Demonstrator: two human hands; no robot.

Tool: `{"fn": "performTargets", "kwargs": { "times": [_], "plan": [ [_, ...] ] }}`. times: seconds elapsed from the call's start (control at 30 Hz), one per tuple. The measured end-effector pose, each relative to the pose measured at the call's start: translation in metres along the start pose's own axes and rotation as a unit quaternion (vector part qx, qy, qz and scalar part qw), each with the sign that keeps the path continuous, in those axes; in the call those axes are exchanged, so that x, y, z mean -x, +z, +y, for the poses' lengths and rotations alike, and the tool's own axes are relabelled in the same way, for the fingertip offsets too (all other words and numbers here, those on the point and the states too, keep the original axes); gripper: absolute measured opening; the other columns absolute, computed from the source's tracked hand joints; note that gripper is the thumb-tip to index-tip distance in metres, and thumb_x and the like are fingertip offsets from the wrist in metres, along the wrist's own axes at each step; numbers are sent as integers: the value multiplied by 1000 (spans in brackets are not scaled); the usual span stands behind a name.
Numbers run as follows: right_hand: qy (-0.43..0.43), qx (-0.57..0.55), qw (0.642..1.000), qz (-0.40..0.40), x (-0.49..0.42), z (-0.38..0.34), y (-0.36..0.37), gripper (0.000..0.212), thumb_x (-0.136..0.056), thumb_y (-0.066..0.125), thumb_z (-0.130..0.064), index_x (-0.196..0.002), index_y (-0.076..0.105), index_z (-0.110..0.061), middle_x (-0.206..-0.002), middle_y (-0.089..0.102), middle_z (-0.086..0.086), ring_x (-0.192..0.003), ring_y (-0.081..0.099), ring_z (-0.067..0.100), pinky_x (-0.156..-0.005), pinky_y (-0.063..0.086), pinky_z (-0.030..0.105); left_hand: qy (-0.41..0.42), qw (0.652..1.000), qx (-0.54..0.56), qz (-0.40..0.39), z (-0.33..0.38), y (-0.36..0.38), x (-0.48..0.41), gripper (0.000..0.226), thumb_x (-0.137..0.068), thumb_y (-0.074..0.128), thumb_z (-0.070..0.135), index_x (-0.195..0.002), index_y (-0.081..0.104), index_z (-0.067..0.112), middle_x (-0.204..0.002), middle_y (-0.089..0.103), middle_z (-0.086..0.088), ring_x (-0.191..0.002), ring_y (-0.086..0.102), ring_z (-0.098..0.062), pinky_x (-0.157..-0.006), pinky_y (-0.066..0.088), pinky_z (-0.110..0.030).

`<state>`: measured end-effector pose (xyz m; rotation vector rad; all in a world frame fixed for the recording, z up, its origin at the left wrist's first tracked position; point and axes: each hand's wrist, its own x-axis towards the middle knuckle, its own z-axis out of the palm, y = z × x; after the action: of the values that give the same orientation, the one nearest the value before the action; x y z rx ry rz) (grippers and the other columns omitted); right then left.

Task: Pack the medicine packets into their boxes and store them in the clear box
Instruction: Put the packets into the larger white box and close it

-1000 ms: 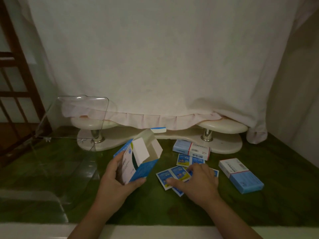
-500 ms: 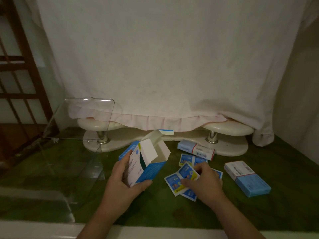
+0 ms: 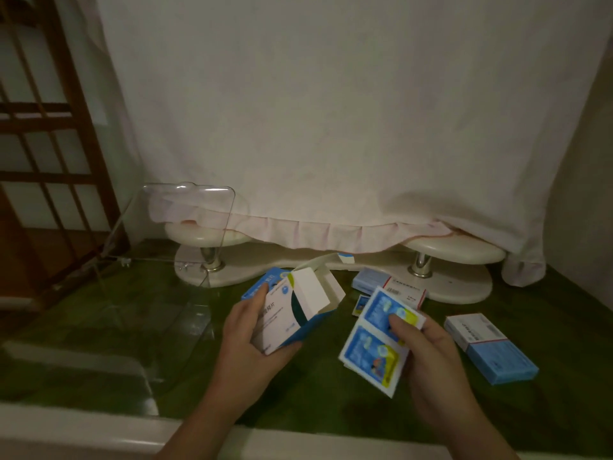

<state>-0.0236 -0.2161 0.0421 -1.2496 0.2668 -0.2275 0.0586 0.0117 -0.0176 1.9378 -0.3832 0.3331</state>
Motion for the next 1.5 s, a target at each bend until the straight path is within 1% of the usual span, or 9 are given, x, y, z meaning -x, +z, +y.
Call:
{"fn": "performTargets", "kwargs": {
  "times": [0.2,0.4,0.5,0.6,0.67,0.73,0.93,1.3,1.5],
  "plan": [
    [-92,141,979,-117,24,-22,45,11,-88,63,-21,-93,70,-15,-86,77,-8,-80,75,9,-59,58,20,-8,999,17,-33,-2,0,-1,109,-68,88,17,-139,22,65,-140,31,16,-131,43,-9,-92,57,-41],
    [-171,189,951,-172,28,-17,63,14,-90,65,-21,-96,74,-30,-103,73,-8,-95,72,10,-73,61,28,24,999,6,-40,-11,0,-2,93,-74,83,12,-147,35,45,-140,37,11,-130,48,-18,-95,56,-40],
    [-225,278,916,-183,25,-14,69,11,-89,65,-34,-95,73,-40,-110,63,-18,-106,65,8,-84,58,34,21,998,53,-30,-6,-2,-1,76,-77,75,37,-143,40,46,-139,43,8,-127,52,-20,-95,56,-42],
    [-189,222,937,-194,22,-17,70,15,-93,64,-26,-102,72,-34,-115,67,-11,-103,69,11,-81,60,37,31,998,52,-14,-5,-1,-1,82,-73,83,21,-141,44,41,-135,47,11,-125,54,-13,-95,56,-37],
    [-163,173,953,-190,21,-20,68,20,-94,61,-18,-110,70,-26,-113,71,-1,-98,72,15,-75,62,35,30,998,59,-12,-2,-1,-1,88,-68,87,15,-134,44,54,-131,46,20,-122,54,-6,-91,57,-31],
    [-142,155,962,-177,21,-21,65,21,-94,60,-16,-112,67,-24,-106,74,0,-92,74,16,-69,62,31,20,998,64,-11,1,0,-1,90,-67,88,15,-124,40,66,-128,45,26,-120,52,3,-87,57,-28],
    [-91,136,978,-132,20,-18,60,13,-96,56,-21,-100,68,-22,-93,77,-2,-84,75,14,-64,61,28,13,998,61,-20,7,-1,1,88,-67,88,18,-125,37,61,-127,42,31,-121,44,12,-76,53,-9],
    [-80,104,988,-79,12,-43,42,23,-97,52,-15,-91,72,-25,-80,77,-1,-71,75,18,-58,60,33,13,998,48,-33,11,-3,1,94,-64,90,29,-133,34,60,-126,36,39,-122,37,17,-83,51,-18],
    [-108,89,989,-43,-1,-53,42,18,-99,51,-23,-89,66,-21,-75,75,-4,-67,74,13,-55,58,28,11,996,61,-66,15,-4,3,95,-64,89,25,-139,36,49,-128,39,33,-121,40,15,-78,51,-7]
  ]
}}
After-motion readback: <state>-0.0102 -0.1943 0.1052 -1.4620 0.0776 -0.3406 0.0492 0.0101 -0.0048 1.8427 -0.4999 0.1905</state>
